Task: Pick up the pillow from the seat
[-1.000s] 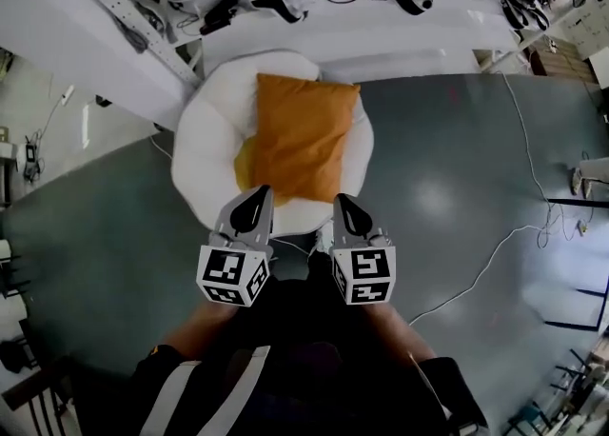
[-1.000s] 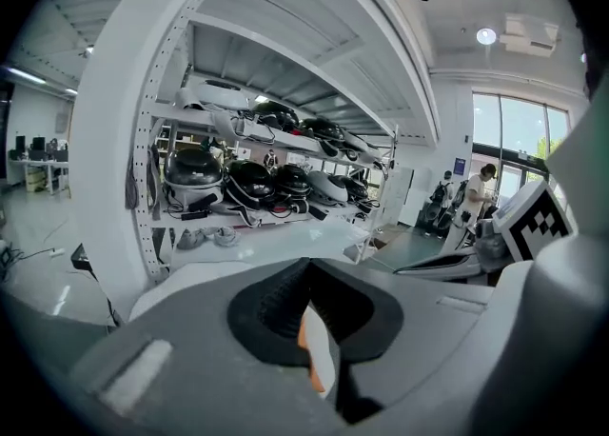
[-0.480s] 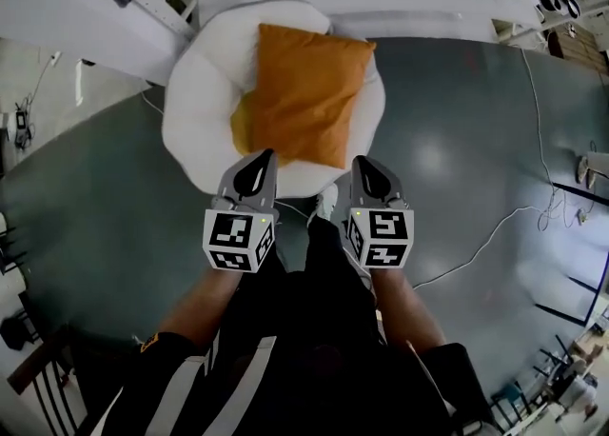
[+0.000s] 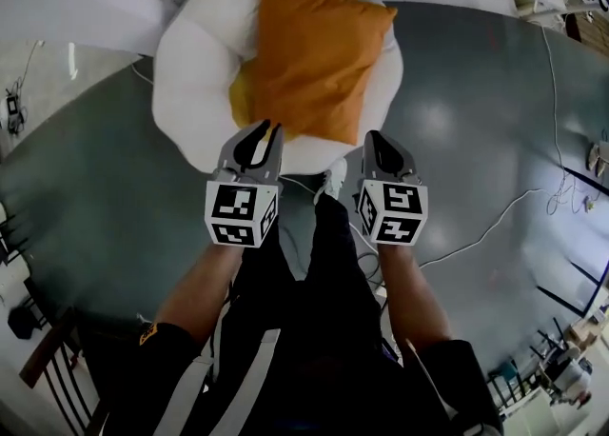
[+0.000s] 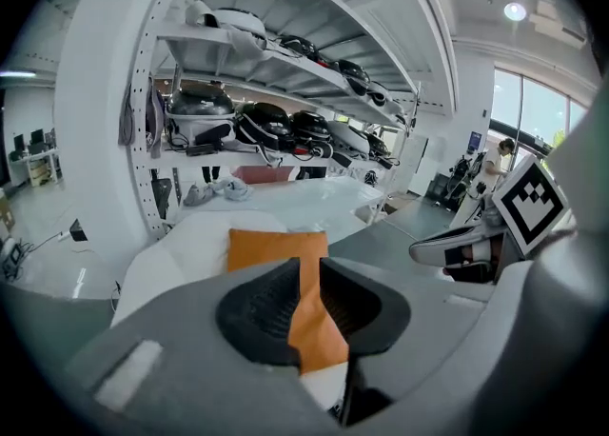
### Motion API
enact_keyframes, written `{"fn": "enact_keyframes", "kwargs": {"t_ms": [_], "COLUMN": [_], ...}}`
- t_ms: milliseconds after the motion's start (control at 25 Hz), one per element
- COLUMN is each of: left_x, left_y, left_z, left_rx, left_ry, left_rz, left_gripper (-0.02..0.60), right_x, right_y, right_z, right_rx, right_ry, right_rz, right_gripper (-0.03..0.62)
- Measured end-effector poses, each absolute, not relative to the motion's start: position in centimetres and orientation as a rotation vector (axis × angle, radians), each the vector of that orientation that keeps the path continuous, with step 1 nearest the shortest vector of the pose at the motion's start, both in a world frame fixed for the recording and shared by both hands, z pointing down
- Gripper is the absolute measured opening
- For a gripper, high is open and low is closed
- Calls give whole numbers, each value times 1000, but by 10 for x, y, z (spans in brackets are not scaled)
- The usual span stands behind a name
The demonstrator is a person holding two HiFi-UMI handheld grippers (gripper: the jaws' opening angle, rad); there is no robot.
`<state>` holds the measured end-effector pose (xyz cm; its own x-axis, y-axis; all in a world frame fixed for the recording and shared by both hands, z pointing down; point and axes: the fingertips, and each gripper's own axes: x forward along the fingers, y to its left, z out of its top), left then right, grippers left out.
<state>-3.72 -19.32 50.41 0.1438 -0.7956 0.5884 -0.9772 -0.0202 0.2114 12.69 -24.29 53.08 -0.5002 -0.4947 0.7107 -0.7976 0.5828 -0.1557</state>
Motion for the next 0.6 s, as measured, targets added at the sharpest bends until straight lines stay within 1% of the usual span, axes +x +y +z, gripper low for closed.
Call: {"fn": "enact_keyframes", "kwargs": {"t_ms": [40,80,200,400,600], "left_x": [-39,-42,-50,-67,-87], "left_y": [-195,-197,-200,-200,-205], "left_z": [513,522,556,611,662], "left_rx": [1852,1845,1808,1740,1694], "left_ry": [-1689,-1683,-1662,-1638,-1612], "left_rz": [422,432,491,551,606], "left_gripper": [71,80,118,151,158], "right_x": [126,124,123,122,117], "right_y": [-244,-246,-253,-263,-271], "right_z": [539,548,577,627,675], "right_rx": [1017,1012,1012,1029,1028], "right_ry": [-2188,-2183,-2155,-2098,-2044], "right_rz": [656,678,709,747,777], "right_gripper": [61,95,101,129,144]}}
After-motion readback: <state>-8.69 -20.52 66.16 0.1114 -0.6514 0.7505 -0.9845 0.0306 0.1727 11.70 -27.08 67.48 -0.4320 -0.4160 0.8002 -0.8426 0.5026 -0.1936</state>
